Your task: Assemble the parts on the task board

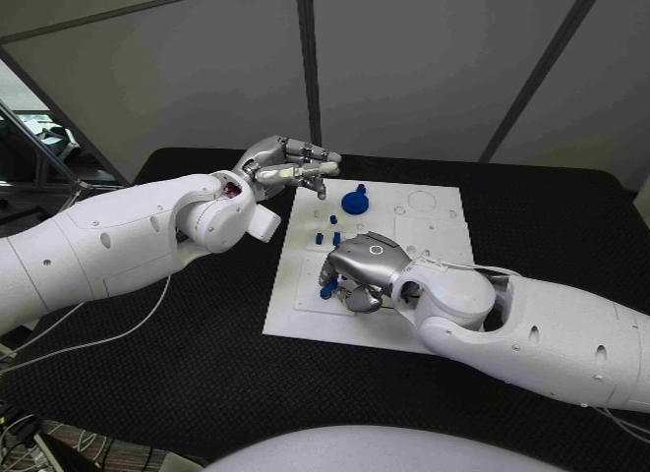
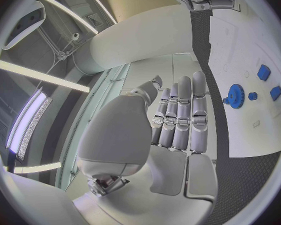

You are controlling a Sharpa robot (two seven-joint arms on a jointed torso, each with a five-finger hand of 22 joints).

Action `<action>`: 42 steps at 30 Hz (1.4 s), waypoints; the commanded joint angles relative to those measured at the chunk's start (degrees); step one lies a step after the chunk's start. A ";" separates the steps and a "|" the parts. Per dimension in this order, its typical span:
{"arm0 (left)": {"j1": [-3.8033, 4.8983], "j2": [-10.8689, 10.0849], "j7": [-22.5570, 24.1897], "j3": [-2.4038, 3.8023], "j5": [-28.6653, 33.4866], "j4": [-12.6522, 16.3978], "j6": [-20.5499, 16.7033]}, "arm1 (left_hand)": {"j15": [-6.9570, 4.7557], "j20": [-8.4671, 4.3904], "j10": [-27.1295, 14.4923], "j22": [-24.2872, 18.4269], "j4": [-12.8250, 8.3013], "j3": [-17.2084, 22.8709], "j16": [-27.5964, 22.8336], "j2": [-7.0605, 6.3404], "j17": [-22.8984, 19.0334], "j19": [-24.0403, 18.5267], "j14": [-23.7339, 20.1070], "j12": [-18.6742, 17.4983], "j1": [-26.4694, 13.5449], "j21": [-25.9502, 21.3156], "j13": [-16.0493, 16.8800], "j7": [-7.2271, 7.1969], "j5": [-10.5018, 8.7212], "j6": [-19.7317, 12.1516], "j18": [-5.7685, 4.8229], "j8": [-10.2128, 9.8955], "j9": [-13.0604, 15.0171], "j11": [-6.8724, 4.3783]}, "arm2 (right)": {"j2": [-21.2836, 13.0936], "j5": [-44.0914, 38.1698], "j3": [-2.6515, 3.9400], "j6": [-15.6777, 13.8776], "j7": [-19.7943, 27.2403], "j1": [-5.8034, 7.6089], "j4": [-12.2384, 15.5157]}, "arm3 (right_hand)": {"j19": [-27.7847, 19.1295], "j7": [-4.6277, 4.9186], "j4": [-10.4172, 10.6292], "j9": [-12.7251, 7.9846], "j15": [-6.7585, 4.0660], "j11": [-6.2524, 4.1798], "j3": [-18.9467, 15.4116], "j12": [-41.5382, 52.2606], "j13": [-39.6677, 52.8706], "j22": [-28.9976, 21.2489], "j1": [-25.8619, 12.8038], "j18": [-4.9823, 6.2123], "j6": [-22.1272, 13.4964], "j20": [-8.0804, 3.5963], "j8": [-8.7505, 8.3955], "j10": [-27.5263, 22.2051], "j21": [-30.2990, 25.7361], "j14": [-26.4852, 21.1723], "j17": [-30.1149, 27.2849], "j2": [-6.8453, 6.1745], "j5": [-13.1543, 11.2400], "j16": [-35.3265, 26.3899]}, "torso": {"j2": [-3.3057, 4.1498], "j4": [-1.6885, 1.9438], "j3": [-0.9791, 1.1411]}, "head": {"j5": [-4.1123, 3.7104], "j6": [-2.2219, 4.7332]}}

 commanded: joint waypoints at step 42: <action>0.09 -0.07 0.24 0.05 0.30 0.16 0.74 | 0.13 -0.04 0.11 -0.30 0.14 -0.27 -0.33 0.09 -0.07 0.55 0.17 -0.43 -0.13 -0.60 0.13 0.15 -0.25 -0.06 -0.75 -0.39 0.11 0.30 | 1.28 -2.80 0.00 1.74 -1.10 0.09 -0.50 | -1.35 0.35 0.76 -0.58 0.64 0.80 -0.38 -1.12 -0.45 -1.88 -2.60 -0.08 -2.70 0.53 -0.29 -3.46 -1.30 -0.78 -1.88 -2.26 -0.87 -1.38 | 0.05 0.12 -0.06 | 0.04 -0.45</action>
